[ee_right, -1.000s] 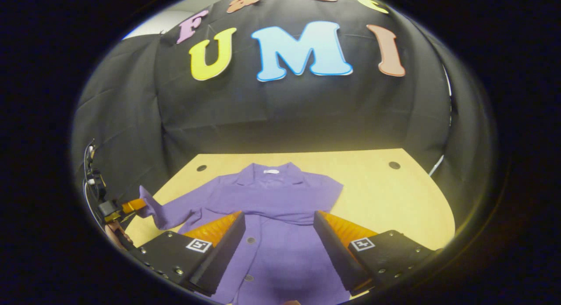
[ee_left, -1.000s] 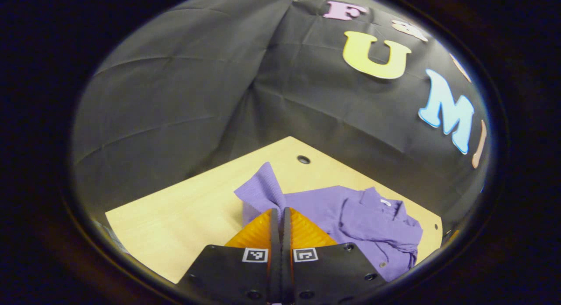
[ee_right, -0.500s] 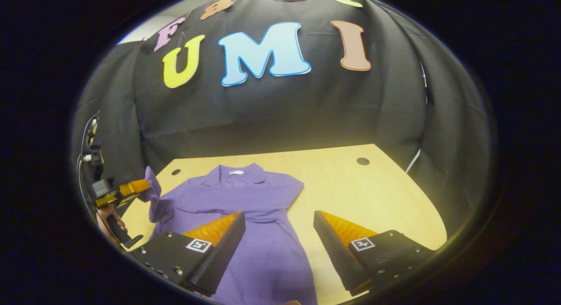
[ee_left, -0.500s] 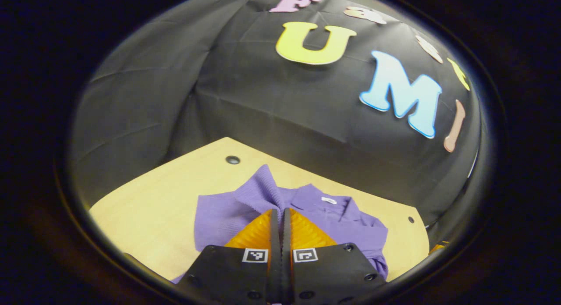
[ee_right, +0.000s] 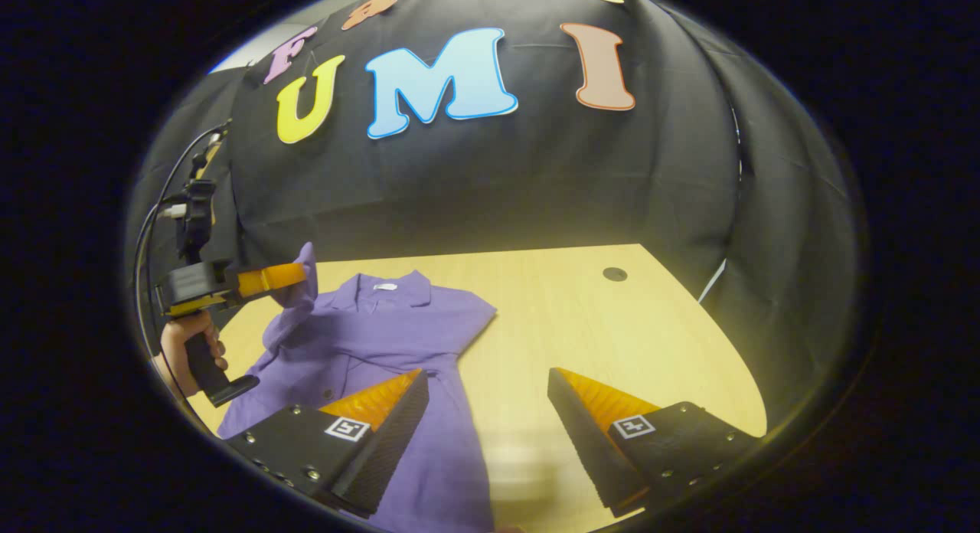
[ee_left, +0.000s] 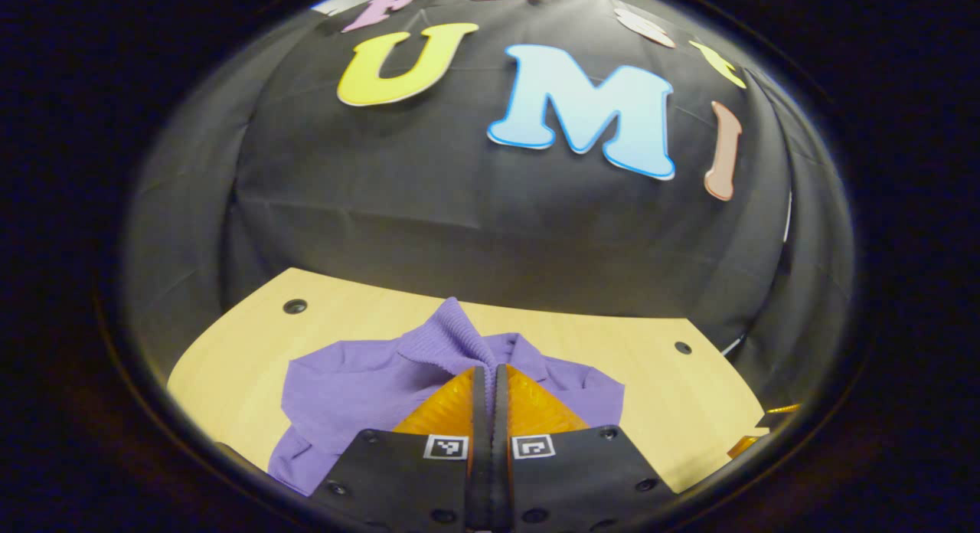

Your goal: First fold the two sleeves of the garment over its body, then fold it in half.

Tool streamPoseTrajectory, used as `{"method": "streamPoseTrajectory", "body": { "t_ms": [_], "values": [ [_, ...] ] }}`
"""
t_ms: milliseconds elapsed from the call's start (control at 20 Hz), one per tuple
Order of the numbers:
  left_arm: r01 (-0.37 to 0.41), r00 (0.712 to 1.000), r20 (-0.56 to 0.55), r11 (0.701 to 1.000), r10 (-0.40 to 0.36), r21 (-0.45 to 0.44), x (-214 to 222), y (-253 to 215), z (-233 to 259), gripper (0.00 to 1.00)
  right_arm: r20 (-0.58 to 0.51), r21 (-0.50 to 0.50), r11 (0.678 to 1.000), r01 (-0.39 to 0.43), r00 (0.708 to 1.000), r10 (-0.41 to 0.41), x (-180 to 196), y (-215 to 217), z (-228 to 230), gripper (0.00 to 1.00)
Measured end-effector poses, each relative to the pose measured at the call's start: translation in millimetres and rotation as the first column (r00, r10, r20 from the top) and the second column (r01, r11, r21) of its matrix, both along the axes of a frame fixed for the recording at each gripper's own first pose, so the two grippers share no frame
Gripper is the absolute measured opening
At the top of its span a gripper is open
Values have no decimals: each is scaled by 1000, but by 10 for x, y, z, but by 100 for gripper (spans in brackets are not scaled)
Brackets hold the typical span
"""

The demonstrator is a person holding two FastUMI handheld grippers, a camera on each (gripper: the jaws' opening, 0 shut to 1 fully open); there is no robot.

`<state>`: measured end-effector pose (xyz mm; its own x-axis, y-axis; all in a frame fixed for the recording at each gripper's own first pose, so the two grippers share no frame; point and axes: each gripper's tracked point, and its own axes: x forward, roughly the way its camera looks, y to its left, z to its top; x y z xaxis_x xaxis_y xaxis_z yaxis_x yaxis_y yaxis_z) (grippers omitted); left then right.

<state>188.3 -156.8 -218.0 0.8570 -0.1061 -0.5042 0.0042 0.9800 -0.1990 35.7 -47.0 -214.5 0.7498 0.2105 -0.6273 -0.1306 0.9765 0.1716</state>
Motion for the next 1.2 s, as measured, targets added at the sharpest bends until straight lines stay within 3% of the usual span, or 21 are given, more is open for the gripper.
{"method": "streamPoseTrajectory", "body": {
  "t_ms": [200,500,650,700,900,1200],
  "values": [
    [87,996,-31,996,-87,-14,55,-487,-203,7,1,-13,1000,-21,1000,21,-11,-137,-70,99],
    [162,984,-70,987,-161,13,122,-701,-538,7,-14,-30,999,-35,999,35,-58,-267,-172,99],
    [190,978,-78,982,-191,-24,93,-781,-601,14,-17,-35,999,-20,1000,19,-46,-291,-164,99],
    [195,977,-80,979,-199,-54,76,-812,-602,20,-17,-37,999,-12,1000,11,-37,-285,-165,99],
    [198,975,-80,974,-208,-113,-25,-825,-534,78,-16,-57,998,3,1000,-4,-96,-227,-120,99],
    [162,984,-60,981,-170,-107,-362,-355,-349,89,-44,-73,997,4,999,-7,-360,8,-170,99]
  ]
}}
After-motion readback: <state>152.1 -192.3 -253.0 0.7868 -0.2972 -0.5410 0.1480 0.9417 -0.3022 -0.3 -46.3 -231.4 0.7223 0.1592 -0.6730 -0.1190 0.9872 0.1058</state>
